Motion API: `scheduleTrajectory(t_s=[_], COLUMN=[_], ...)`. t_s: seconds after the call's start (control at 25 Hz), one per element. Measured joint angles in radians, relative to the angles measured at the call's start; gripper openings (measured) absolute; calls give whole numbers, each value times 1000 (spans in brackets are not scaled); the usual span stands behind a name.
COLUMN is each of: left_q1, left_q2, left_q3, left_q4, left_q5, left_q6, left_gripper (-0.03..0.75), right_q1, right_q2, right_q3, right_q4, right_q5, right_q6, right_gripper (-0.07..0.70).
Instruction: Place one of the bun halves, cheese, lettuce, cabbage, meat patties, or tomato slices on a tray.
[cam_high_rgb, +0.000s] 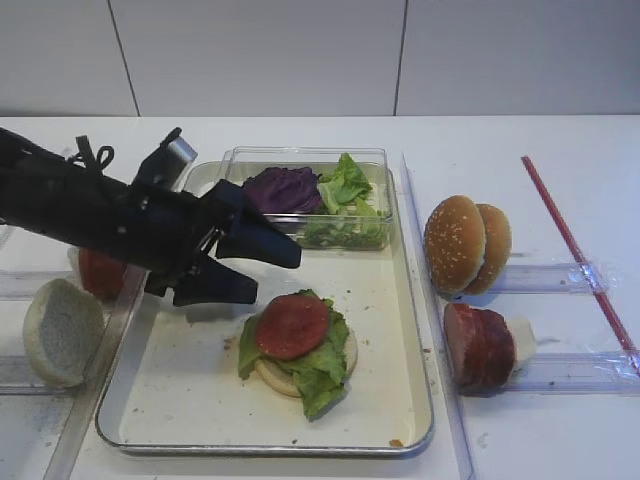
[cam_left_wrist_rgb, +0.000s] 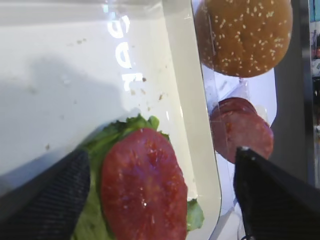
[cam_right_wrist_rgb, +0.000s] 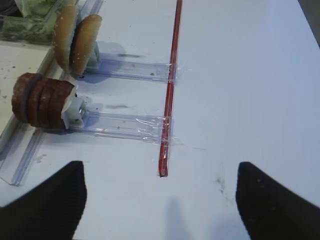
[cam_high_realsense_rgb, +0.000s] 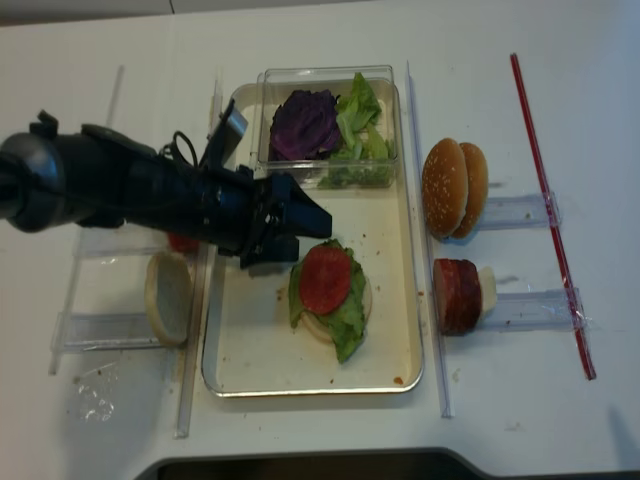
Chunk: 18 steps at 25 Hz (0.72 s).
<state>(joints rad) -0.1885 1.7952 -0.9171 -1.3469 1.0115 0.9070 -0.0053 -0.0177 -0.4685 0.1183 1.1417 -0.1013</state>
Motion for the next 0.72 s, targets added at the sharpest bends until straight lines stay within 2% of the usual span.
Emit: scheduleTrajectory(t_s=[0.24, 0.44, 0.72], left_q1=[22, 23, 23], left_q2=[-44, -106, -165], left_q3=[-11, -62, -199], left_q4=[5, 76, 392], left_q5=[-2, -2, 15], left_q6=[11, 6, -211], left_gripper=[542, 542, 542], right_q1=[0, 0, 0], right_q2=[0, 0, 0], right_q3=[0, 0, 0], right_q4=[0, 0, 0], right_q5=[0, 0, 0], right_q6=[0, 0, 0], right_gripper=[616, 616, 616])
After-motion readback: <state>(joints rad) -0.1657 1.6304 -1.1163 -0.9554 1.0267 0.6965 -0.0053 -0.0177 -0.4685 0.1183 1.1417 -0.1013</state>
